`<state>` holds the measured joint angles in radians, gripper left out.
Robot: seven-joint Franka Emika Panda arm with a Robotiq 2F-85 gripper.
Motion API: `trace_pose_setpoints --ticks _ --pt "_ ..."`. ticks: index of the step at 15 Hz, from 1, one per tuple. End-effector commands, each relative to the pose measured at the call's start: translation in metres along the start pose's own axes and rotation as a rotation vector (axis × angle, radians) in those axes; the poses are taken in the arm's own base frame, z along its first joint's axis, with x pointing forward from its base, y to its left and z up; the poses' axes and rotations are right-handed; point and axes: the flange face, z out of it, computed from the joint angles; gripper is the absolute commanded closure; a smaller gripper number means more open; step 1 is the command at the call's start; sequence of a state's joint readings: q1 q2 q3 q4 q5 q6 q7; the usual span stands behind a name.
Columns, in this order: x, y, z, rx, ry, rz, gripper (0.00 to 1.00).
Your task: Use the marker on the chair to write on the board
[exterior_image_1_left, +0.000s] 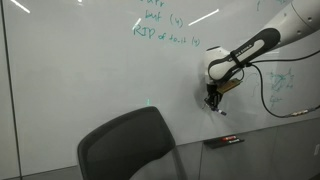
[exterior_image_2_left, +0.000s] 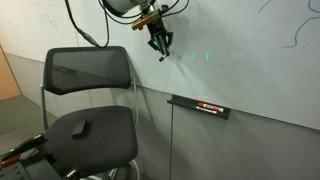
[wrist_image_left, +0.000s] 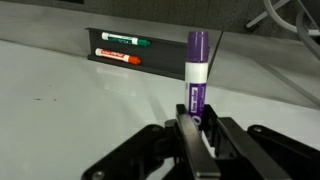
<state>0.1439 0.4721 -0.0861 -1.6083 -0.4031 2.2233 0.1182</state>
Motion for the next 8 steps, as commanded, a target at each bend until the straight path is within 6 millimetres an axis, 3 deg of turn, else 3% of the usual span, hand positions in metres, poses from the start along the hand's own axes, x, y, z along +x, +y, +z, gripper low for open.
trace_pose_setpoints --ticks 1,8 --pt "-0.007 0.006 -0.004 -0.027 -0.025 0.017 0.92" --pt "-0.013 0.017 -0.003 -0.05 -0.055 0.05 0.92"
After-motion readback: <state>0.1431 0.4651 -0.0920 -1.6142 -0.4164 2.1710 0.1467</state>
